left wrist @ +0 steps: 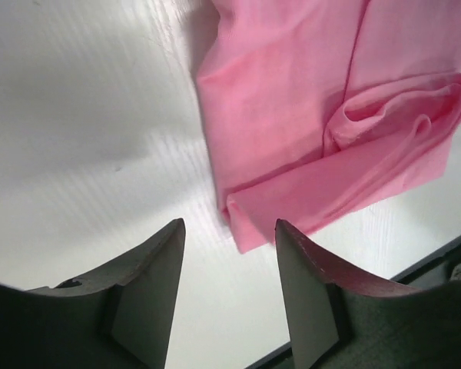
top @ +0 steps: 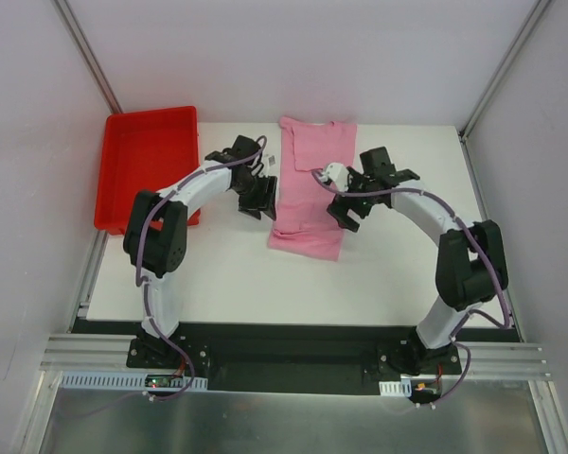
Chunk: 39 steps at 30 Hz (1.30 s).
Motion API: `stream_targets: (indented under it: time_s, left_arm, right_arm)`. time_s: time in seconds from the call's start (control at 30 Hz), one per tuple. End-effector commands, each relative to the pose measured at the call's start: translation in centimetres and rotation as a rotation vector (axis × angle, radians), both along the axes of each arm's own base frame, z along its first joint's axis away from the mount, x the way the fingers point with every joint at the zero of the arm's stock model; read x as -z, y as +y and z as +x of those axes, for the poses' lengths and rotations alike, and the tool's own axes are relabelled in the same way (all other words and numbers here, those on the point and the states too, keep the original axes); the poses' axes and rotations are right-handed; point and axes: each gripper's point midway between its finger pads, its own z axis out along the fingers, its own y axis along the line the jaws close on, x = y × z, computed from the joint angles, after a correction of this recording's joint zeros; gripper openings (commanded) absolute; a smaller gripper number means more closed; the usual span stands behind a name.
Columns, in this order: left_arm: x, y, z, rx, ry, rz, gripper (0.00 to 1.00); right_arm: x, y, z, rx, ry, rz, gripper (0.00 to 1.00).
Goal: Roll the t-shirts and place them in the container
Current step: Roll the T-shirt to the center of the board.
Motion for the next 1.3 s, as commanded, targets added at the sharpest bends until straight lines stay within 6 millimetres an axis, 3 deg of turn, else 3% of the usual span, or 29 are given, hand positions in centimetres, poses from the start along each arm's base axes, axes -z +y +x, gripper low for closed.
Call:
stream_targets:
  time_s: [0.0, 0.03, 0.1, 0.13, 0.2, 0.27, 0.33, 0.37, 0.47, 0.6, 0.67, 0.77, 0.93, 1.13, 1.17, 1.27]
  left_arm:
    - [-6.5, 1.9, 0.9, 0.094, -0.233, 0.029, 0.5]
    - [-7.2, 1.3, -0.1, 0.128, -0.226, -0.021, 0.48]
    - [-6.1, 1.1, -2.2, 0.162, -0.167, -0.056, 0.45]
    - [-6.5, 0.4, -3.3, 0.194, -0.143, -0.121, 0.42]
    - [-5.7, -0.2, -5.0, 0.228, -0.083, -0.179, 0.19]
    - [-5.4, -1.3, -5.9, 0.267, -0.036, -0.239, 0.07]
    - [-4.5, -1.6, -5.5, 0.301, -0.038, -0.231, 0.08]
    - [-4.3, -1.8, -5.2, 0.32, -0.053, -0.227, 0.1]
    - [-2.8, -1.8, -4.4, 0.341, -0.046, -0.198, 0.23]
    - [-0.1, -0.6, -4.2, 0.271, 0.019, -0.096, 0.31]
    - [0.7, -0.3, -4.6, 0.239, 0.056, -0.079, 0.41]
    - [1.7, -0.3, -5.0, 0.198, 0.109, -0.072, 0.48]
    - [3.3, -0.9, -5.3, 0.181, 0.178, -0.079, 0.44]
    - [4.8, -1.4, -7.6, 0.192, 0.249, -0.066, 0.41]
    - [4.8, -1.7, -7.9, 0.197, 0.259, -0.078, 0.38]
    - [5.2, -2.7, -8.6, 0.221, 0.265, -0.097, 0.13]
  right_arm:
    - [-8.1, -1.4, 1.0, 0.251, -0.117, 0.136, 1.0]
    - [-10.2, -1.7, 0.7, 0.299, -0.153, 0.173, 1.0]
    - [-13.2, -2.9, 1.5, 0.41, -0.237, 0.248, 1.0]
    - [-13.5, -2.8, 1.1, 0.606, -0.14, 0.4, 1.0]
    - [-14.8, -3.1, 0.8, 0.777, 0.049, 0.62, 1.0]
    - [-14.6, -1.0, -0.5, 0.684, 0.253, 0.768, 0.98]
    - [-13.5, -0.8, -1.3, 0.621, 0.192, 0.701, 0.96]
    - [-11.7, -1.4, -1.8, 0.558, 0.124, 0.594, 0.98]
    - [-9.0, -2.0, -3.7, 0.488, 0.115, 0.471, 1.0]
    - [-7.1, -3.3, -5.0, 0.496, 0.122, 0.396, 1.0]
    - [-6.7, -3.4, -5.4, 0.506, 0.135, 0.392, 1.0]
    - [-6.0, -3.1, -6.1, 0.506, 0.172, 0.4, 1.0]
    - [-5.0, -3.1, -6.8, 0.506, 0.216, 0.38, 1.0]
    - [-4.2, -3.0, -6.8, 0.49, 0.251, 0.361, 1.0]
    - [-4.1, -2.9, -6.7, 0.485, 0.254, 0.362, 1.0]
    - [-3.6, -2.8, -6.5, 0.477, 0.273, 0.354, 1.0]
